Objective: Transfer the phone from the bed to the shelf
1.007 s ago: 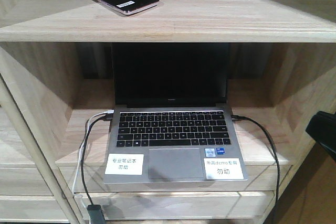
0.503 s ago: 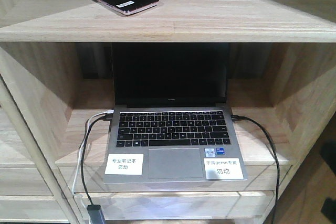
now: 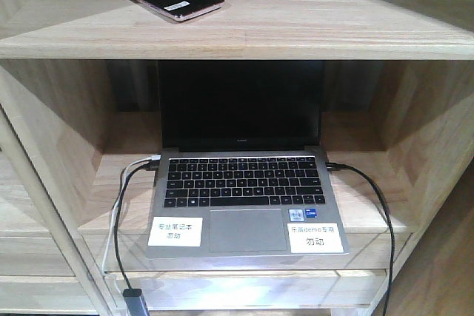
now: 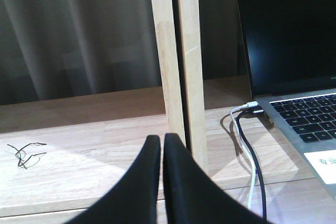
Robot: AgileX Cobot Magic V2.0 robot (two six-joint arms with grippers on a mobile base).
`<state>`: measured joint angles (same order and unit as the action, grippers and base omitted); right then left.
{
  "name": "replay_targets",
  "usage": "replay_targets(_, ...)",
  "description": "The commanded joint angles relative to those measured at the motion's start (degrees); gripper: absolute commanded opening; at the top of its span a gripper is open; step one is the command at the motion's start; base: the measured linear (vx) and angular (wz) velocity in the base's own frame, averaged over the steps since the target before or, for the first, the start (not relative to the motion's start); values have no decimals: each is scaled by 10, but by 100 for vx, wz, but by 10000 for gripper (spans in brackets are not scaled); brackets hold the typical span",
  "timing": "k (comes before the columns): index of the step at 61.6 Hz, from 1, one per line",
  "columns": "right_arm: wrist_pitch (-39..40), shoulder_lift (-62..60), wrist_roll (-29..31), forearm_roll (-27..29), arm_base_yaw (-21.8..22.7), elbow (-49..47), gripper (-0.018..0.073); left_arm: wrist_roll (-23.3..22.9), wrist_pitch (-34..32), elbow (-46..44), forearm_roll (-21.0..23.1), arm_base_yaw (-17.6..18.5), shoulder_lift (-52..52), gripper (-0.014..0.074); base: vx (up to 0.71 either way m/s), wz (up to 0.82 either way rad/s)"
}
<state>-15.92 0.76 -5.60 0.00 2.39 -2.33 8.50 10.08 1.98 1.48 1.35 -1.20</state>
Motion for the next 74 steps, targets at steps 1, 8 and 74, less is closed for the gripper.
replay_targets(1,56,-23,4,-9,13,15,-10,-3,-40,-13,5,-1,-3,1,0,0)
replay_targets(8,69,-22,3,-8,11,43,-10,-3,-40,-13,5,-1,-3,1,0,0)
replay_targets(74,133,-22,31,-9,11,42,-10,-3,-40,-13,5,-1,-3,1,0,0)
